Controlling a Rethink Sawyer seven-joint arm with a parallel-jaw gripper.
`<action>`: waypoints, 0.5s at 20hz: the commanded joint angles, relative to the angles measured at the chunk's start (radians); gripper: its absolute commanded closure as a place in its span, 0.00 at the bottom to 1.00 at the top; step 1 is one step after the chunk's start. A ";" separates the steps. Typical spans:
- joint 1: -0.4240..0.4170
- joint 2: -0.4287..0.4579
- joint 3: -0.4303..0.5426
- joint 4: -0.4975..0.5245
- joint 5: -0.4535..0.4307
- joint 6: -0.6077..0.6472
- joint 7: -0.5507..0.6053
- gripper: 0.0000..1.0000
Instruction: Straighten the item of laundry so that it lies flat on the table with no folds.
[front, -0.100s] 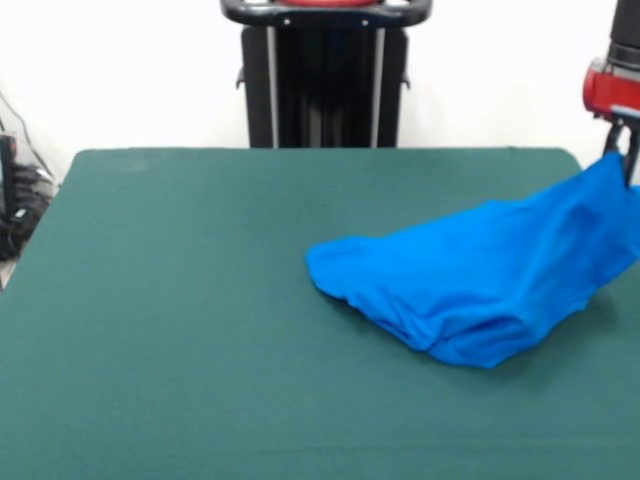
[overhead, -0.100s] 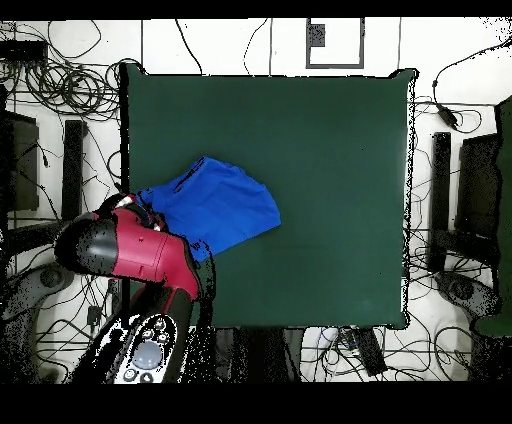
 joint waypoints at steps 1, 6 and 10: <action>0.054 0.098 -0.007 -0.054 0.014 0.083 0.284 1.00; 0.040 0.098 0.022 -0.039 0.043 0.045 0.280 1.00; 0.038 0.098 0.036 -0.028 0.055 0.025 0.277 1.00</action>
